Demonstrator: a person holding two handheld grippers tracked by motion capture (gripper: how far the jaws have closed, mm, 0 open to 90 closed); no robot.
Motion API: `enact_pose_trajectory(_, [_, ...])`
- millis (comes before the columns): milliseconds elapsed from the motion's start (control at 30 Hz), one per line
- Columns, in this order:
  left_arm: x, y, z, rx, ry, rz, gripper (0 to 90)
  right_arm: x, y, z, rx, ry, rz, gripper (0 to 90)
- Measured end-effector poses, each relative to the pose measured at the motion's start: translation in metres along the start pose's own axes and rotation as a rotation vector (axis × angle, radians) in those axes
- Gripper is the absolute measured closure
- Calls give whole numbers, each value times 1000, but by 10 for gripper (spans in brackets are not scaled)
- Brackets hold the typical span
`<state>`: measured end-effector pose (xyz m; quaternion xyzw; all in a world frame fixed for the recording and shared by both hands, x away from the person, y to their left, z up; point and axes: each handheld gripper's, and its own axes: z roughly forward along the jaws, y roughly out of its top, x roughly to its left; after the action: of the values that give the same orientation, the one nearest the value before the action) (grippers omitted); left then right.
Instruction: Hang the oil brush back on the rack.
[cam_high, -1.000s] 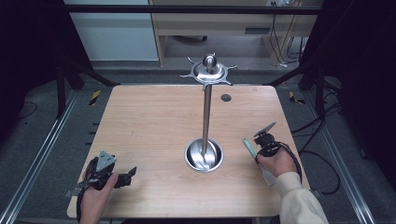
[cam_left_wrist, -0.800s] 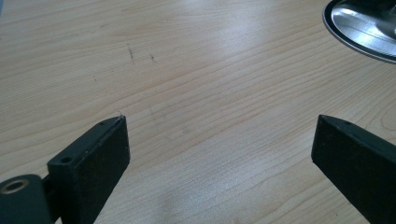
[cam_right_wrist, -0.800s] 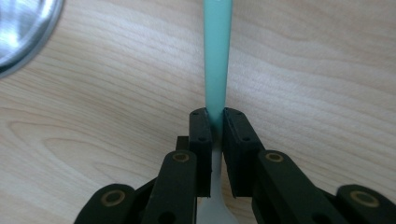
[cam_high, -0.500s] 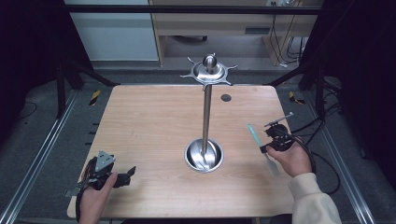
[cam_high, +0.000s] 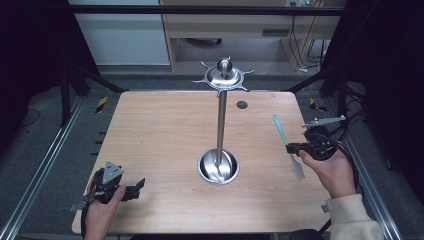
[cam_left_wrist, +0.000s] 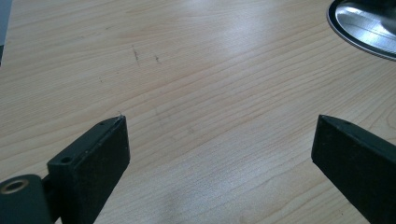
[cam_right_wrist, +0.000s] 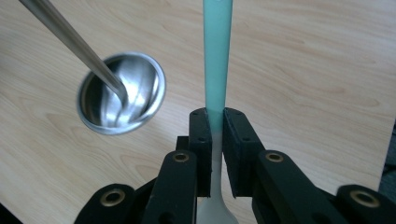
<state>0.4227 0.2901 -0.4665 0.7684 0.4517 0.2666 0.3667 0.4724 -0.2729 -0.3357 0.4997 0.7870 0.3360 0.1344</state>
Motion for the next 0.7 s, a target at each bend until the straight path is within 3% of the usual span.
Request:
enact_pose_trajectory(233, [0,0,1,6,1,3,38,6,1,-12,-71,23,-24,823])
enact_pose_trajectory(500, [1,-1,0,2,13,-6,38,12,10,-31,-188,67,-46,823])
enact_pose_trajectory(700, [0,0,0,1,9,1,38,16,10,-36,-218,72,-64,823])
